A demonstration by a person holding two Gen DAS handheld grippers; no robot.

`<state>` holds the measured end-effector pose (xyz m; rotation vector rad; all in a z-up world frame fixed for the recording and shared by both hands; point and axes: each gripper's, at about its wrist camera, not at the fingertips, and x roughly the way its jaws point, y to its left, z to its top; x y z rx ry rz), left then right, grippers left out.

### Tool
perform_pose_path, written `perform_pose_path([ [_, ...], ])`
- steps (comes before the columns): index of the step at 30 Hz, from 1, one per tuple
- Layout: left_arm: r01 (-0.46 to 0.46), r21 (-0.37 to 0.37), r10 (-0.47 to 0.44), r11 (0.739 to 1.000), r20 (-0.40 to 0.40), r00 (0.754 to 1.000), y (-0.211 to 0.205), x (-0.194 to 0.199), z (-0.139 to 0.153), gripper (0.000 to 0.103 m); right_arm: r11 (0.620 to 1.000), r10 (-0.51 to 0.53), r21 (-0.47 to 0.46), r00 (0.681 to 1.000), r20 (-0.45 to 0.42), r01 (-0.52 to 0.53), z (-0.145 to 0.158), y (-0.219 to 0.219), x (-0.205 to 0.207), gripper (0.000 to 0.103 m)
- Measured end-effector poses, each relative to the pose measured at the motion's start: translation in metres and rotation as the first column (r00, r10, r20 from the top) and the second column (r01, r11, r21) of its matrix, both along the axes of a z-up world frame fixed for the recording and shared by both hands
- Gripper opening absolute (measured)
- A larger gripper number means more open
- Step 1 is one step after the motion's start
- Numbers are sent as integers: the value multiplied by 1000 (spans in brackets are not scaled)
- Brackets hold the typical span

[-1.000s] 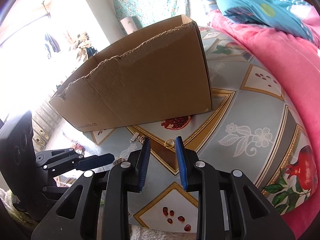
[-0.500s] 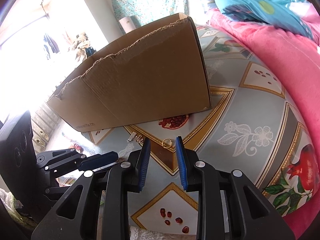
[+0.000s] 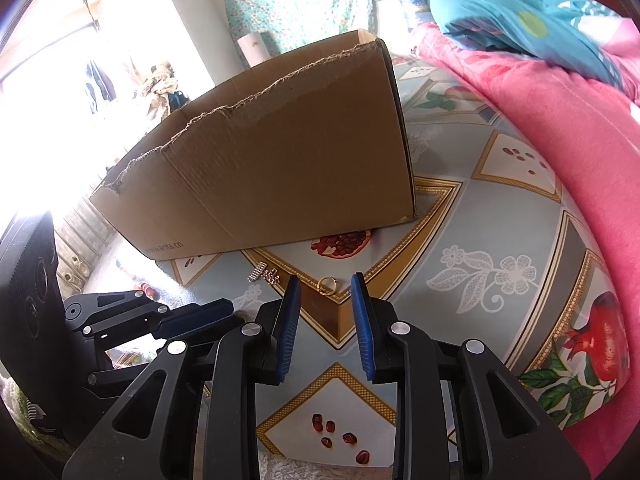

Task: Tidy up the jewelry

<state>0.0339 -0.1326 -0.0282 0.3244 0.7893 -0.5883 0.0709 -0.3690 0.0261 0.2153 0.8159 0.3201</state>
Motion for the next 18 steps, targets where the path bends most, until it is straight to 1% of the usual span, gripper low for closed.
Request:
perform_pose_path([
  [2,0,-1,0,1000,-1,1000,1,0,0,10,1000,1,-20,1000,7,-1,1,2,-1,26],
  [3,-1,-4,1,1000,-2,1000,2,0,1,9,999,3,-34,1000,11,-2,1,3,-2,26],
  [4,-3,-5,3,1000,-3,1000,2,0,1,4,999,5,-49,1000,14,-4,1,4,-2,26],
  [5,-6,-6,5,1000,-6,1000,3,1,1,3,998,7,-65,1000,17,-5,1,5,-3,26],
  [9,-22,-16,21,1000,-18,1000,8,4,0,3,993,22,-116,999,24,-19,-1,12,-4,26],
  [11,-24,-33,23,999,-30,999,11,4,1,3,990,32,-135,999,30,-27,0,14,-6,26],
  [15,-26,-68,23,997,-53,998,15,4,4,3,988,37,-149,999,38,-31,1,14,-6,27],
  [17,-21,-70,16,997,-66,998,15,3,4,9,989,35,-144,999,33,-30,1,14,-6,27],
  [18,-19,-68,14,998,-67,998,14,2,4,18,989,34,-143,999,32,-29,0,14,-6,27],
])
